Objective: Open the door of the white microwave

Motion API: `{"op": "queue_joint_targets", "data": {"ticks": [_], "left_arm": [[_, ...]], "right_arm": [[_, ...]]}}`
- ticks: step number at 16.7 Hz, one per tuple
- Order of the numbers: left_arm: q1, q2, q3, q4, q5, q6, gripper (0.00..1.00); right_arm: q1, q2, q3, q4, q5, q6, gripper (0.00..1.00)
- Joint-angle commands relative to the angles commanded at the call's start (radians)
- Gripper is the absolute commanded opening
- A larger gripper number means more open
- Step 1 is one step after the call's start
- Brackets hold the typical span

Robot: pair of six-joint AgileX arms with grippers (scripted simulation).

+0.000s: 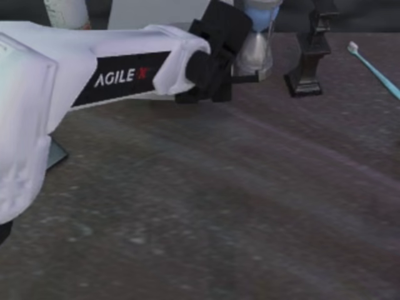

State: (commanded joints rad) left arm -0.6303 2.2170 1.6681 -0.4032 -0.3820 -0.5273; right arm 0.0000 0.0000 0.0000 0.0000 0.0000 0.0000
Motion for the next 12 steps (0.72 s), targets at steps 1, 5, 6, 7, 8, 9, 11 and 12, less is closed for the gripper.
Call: {"op": "queue_joint_targets", "data": {"ticks": [1, 5, 6, 7, 8, 9, 11, 12], "left_arm": [[0.000, 0.000, 0.000, 0.000, 0.000, 0.000, 0.00], [0.000, 0.000, 0.000, 0.000, 0.000, 0.000, 0.00], [0.000, 0.000, 0.000, 0.000, 0.000, 0.000, 0.00], [-0.007, 0.008, 0.000, 0.001, 0.008, -0.005, 0.00], [-0.007, 0.005, -0.003, 0.003, 0.009, -0.002, 0.00], [-0.005, -0.002, -0.014, 0.010, 0.012, 0.005, 0.00], [-0.001, -0.017, -0.036, 0.024, 0.020, 0.022, 0.00], [0.000, -0.024, -0.046, 0.030, 0.024, 0.029, 0.00]], "right_arm": [[0.000, 0.000, 0.000, 0.000, 0.000, 0.000, 1.00], [0.000, 0.000, 0.000, 0.000, 0.000, 0.000, 1.00], [0.000, 0.000, 0.000, 0.000, 0.000, 0.000, 1.00], [0.000, 0.000, 0.000, 0.000, 0.000, 0.000, 1.00], [0.000, 0.000, 0.000, 0.000, 0.000, 0.000, 1.00], [0.000, 0.000, 0.000, 0.000, 0.000, 0.000, 1.00], [0.000, 0.000, 0.000, 0.000, 0.000, 0.000, 1.00], [0.000, 0.000, 0.000, 0.000, 0.000, 0.000, 1.00]]}}
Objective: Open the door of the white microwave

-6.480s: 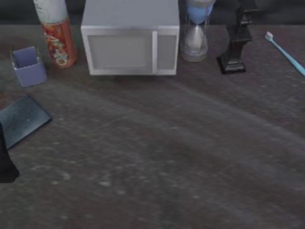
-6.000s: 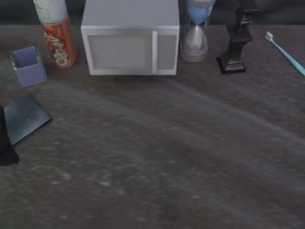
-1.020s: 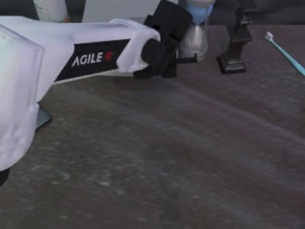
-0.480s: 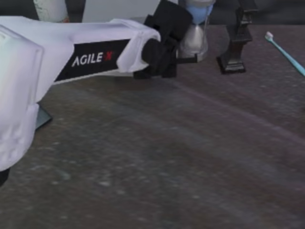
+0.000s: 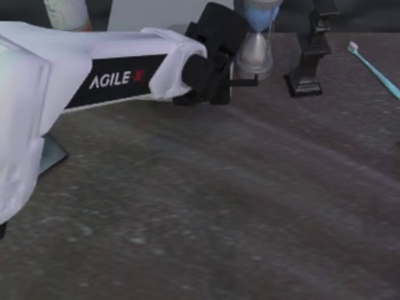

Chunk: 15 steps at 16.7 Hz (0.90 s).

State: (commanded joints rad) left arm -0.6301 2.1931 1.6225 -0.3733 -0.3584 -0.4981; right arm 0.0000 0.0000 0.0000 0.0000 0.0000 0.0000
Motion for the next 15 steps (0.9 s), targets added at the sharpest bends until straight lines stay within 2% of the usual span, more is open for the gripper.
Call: {"op": "queue_joint_targets", "data": {"ticks": [15], "left_arm": [[0.005, -0.022, -0.033, 0.022, 0.012, 0.025, 0.00]], "right_arm": [[0.000, 0.000, 0.000, 0.000, 0.000, 0.000, 1.00]]}}
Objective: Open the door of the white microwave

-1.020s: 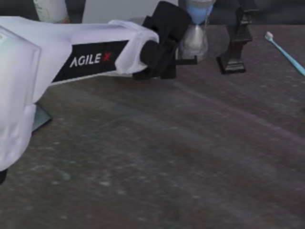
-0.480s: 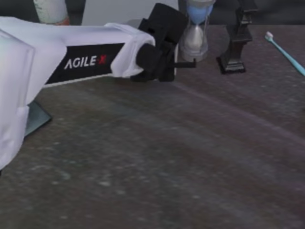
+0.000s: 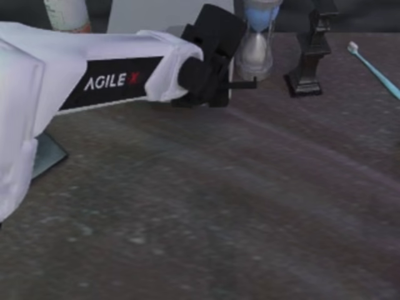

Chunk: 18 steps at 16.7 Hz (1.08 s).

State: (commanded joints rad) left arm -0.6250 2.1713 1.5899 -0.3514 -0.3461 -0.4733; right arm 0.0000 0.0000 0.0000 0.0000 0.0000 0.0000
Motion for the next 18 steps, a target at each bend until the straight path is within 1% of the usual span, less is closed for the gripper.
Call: {"op": "queue_joint_targets", "data": {"ticks": [12, 14, 18], "left_arm": [[0.000, 0.000, 0.000, 0.000, 0.000, 0.000, 0.00], [-0.009, 0.004, -0.004, 0.003, 0.008, -0.001, 0.00], [0.001, -0.025, -0.046, 0.029, 0.026, 0.032, 0.00]], "right_arm": [[0.000, 0.000, 0.000, 0.000, 0.000, 0.000, 1.00], [0.000, 0.000, 0.000, 0.000, 0.000, 0.000, 1.00], [0.000, 0.000, 0.000, 0.000, 0.000, 0.000, 1.00]]}}
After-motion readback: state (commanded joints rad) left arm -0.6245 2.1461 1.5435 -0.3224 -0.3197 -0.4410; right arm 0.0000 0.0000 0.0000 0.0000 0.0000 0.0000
